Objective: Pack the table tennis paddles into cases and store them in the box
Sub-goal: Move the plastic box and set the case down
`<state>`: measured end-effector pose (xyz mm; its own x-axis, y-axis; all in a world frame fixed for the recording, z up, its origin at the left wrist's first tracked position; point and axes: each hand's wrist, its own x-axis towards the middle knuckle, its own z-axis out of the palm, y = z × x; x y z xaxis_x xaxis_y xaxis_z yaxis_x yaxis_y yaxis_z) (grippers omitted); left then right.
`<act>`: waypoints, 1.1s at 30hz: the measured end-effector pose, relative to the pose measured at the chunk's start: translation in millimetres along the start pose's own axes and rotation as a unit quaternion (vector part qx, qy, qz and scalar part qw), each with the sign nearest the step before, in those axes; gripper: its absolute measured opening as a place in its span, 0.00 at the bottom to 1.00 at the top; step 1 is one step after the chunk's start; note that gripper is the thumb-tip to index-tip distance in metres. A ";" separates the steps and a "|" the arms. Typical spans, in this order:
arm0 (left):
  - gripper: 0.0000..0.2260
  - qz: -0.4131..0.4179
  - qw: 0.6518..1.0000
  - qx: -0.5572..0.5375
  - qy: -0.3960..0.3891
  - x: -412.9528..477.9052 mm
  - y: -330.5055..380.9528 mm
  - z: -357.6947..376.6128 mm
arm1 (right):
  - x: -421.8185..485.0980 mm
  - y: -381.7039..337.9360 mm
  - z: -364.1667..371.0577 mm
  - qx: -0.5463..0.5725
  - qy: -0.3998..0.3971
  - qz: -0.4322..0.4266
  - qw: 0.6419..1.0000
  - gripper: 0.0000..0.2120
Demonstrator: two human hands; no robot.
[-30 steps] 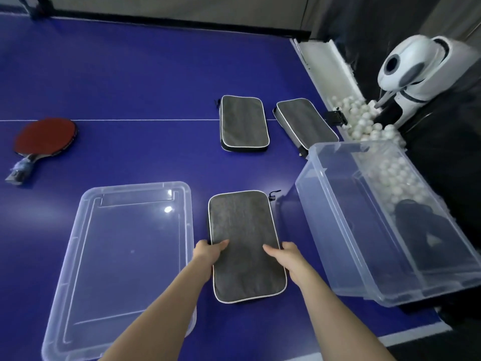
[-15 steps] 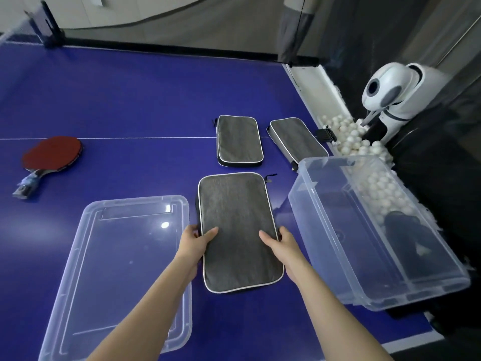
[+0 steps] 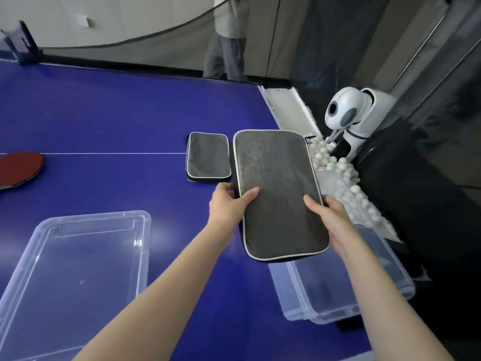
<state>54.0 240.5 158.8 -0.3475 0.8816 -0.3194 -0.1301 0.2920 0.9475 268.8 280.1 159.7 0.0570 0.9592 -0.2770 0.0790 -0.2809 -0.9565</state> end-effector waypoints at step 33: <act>0.23 -0.256 0.940 0.181 0.138 17.6 -172.3 219.1 | 116.5 178.5 -145.9 -0.236 -0.077 0.209 0.946 0.17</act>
<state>273.8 287.0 -7.1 -0.5592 0.4771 -0.6779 -0.0376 0.8023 0.5957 434.8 336.9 -29.9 0.0392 0.7449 -0.6660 0.5191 -0.5847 -0.6234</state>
